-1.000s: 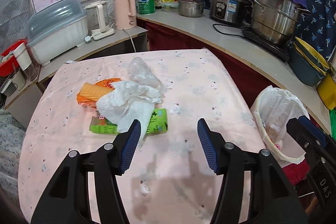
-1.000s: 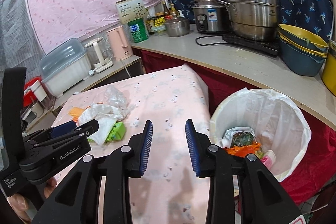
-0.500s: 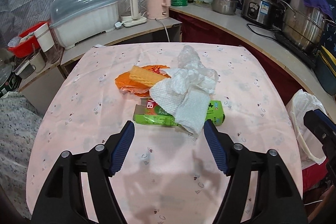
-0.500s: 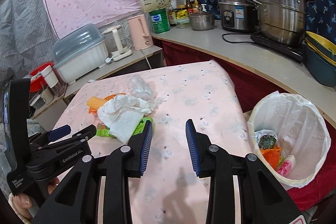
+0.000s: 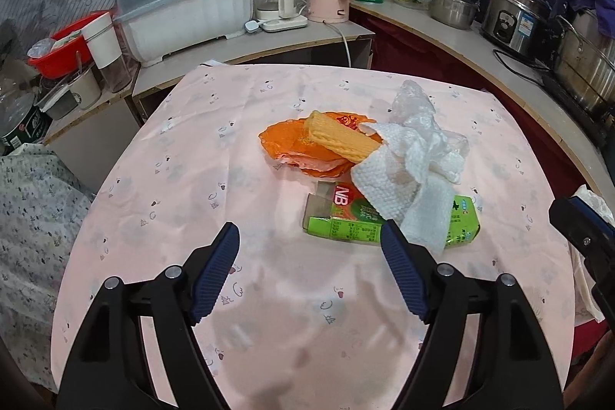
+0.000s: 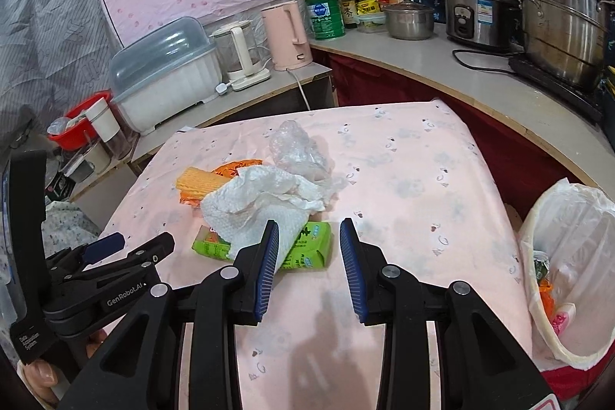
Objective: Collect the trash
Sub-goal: 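Move both grippers back over the tissues and wafer on the table, then grasp the white tissue with the left gripper while the right grasps another tissue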
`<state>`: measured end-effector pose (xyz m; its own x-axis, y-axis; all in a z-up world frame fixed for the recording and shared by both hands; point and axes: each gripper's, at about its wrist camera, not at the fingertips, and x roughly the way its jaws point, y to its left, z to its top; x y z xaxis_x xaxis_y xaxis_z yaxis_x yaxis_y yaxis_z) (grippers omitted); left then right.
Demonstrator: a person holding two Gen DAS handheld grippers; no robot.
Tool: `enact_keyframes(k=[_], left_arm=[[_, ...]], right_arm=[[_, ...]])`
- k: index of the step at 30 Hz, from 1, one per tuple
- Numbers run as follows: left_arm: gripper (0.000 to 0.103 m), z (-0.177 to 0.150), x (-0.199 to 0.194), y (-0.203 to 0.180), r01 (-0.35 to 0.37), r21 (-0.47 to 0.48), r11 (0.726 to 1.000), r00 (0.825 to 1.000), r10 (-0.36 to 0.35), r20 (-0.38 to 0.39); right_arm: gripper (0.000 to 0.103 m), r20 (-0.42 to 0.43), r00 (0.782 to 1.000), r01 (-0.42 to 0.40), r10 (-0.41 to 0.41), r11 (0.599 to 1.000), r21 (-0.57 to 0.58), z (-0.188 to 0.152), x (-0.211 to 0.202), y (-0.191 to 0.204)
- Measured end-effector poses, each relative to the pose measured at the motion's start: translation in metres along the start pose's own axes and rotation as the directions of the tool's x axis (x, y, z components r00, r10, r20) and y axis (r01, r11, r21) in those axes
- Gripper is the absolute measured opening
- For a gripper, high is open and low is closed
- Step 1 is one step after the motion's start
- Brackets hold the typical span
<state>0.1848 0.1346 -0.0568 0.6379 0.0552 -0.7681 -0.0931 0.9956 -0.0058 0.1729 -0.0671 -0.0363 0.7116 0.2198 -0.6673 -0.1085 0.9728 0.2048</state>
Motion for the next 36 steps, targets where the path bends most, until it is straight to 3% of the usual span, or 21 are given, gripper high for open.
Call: enact_keyframes(k=[14, 21, 22, 24, 36], left_arm=[[0.072, 0.023, 0.033, 0.023, -0.033, -0.029, 0.999, 0.999, 0.032, -0.029], [0.072, 0.028, 0.046, 0.022, -0.022, -0.033, 0.999, 0.999, 0.021, -0.048], [0.072, 0.027, 0.048, 0.021, -0.019, -0.03, 0.999, 0.999, 0.017, -0.051], [0.072, 0.027, 0.05, 0.018, -0.015, -0.025, 1.0, 0.998, 0.013, -0.057], [0.072, 0.022, 0.048, -0.01, 0.043, -0.004, 0.999, 0.996, -0.043, -0.073]], right_arm=[[0.033, -0.066, 0.995, -0.079, 0.079, 0.997, 0.001, 0.037, 0.085, 0.031], [0.029, -0.12, 0.989, -0.091, 0.091, 0.996, 0.006, 0.037, 0.123, 0.034], [0.026, -0.123, 0.988, -0.092, 0.092, 0.996, 0.01, 0.036, 0.125, 0.033], [0.006, -0.13, 0.986, -0.102, 0.103, 0.995, 0.013, 0.033, 0.127, 0.03], [0.003, -0.023, 0.997, -0.078, 0.079, 0.995, 0.057, 0.039, 0.076, -0.003]])
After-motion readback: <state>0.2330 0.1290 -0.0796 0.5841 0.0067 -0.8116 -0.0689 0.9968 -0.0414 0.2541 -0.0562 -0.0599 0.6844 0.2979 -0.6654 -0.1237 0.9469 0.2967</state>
